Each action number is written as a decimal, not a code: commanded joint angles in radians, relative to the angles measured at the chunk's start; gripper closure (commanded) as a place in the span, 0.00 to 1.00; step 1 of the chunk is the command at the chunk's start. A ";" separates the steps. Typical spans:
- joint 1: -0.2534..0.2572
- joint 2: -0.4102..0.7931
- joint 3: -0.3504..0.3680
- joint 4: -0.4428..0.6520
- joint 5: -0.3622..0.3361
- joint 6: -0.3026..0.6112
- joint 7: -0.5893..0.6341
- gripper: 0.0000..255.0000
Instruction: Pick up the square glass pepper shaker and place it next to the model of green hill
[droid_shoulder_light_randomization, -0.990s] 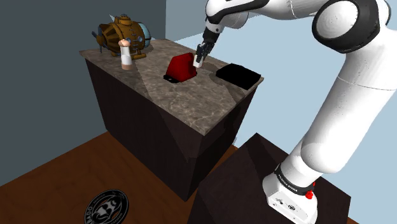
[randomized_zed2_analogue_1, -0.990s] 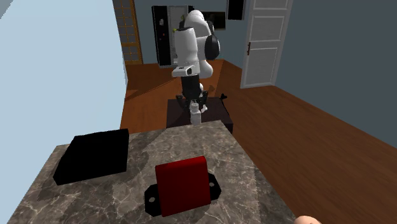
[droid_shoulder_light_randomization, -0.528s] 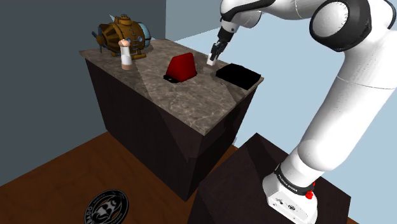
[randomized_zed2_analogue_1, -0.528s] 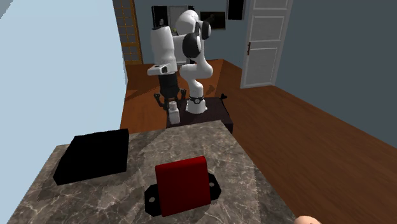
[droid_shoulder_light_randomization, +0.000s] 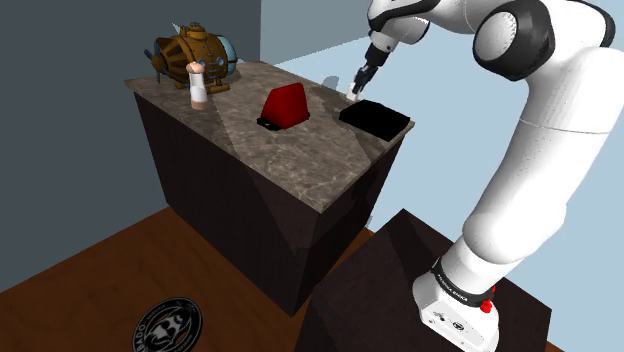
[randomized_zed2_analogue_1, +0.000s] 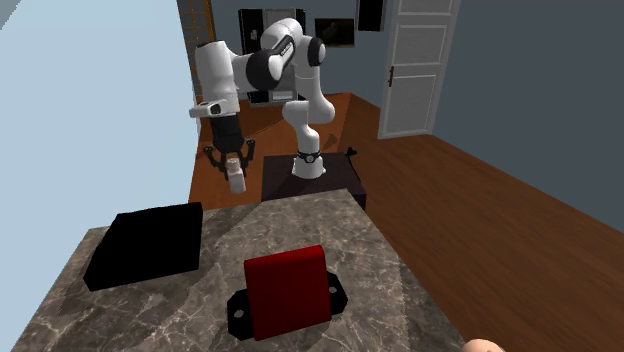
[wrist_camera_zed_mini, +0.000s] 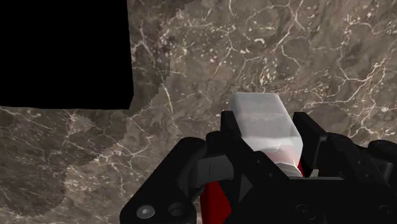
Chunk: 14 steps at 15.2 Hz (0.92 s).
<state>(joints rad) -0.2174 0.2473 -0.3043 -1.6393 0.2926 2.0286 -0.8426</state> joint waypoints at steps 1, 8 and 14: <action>-0.031 0.022 -0.012 0.030 0.016 -0.018 -0.045 1.00; -0.118 0.111 -0.035 0.116 0.065 -0.047 -0.156 1.00; -0.116 0.125 -0.029 0.056 0.080 0.024 -0.177 1.00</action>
<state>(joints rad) -0.3338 0.3682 -0.3345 -1.5761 0.3694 2.0416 -1.0166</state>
